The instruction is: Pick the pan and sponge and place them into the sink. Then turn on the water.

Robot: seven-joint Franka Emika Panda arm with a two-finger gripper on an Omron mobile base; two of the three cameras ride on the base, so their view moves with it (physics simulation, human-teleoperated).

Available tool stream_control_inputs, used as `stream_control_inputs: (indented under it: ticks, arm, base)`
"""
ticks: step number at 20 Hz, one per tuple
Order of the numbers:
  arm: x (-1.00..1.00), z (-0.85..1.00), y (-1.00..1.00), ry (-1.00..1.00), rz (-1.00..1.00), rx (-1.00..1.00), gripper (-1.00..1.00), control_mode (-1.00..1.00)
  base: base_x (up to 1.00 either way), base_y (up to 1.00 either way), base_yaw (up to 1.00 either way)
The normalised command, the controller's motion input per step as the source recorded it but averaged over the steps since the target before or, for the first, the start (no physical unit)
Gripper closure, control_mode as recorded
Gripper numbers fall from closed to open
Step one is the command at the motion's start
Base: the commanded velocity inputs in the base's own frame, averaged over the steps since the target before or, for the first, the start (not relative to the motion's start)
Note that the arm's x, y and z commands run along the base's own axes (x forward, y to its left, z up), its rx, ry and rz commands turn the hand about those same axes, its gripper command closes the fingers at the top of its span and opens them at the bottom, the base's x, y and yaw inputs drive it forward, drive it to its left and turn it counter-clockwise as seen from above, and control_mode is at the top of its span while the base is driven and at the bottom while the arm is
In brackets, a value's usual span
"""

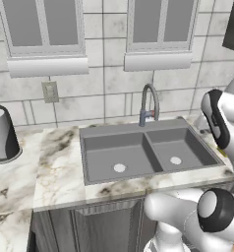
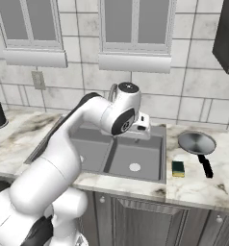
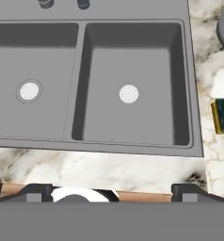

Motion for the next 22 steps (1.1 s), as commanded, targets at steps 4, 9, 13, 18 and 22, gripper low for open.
stream_control_inputs:
  ticks: [4, 9, 13, 18, 22]
  arm:
    - [0.0, -0.31, -0.4, 0.0, 0.0, -0.02, -1.0, -1.0]
    - [0.0, -0.29, -0.41, 0.0, 0.0, -0.03, -1.0, -1.0]
    - [0.0, -0.16, -0.45, 0.0, 0.0, -0.02, -1.0, -1.0]
    - [0.01, -0.1, -0.42, 0.0, 0.0, -0.01, -1.0, -1.0]
    - [0.03, -0.06, -0.42, 0.0, 0.0, 0.0, -1.0, -1.0]
  base:
    - [0.0, 0.0, 0.0]
    - [0.0, 0.0, 0.0]
    - [0.0, 0.0, 0.0]
    - [0.0, 0.0, 0.0]
    - [0.0, 0.0, 0.0]
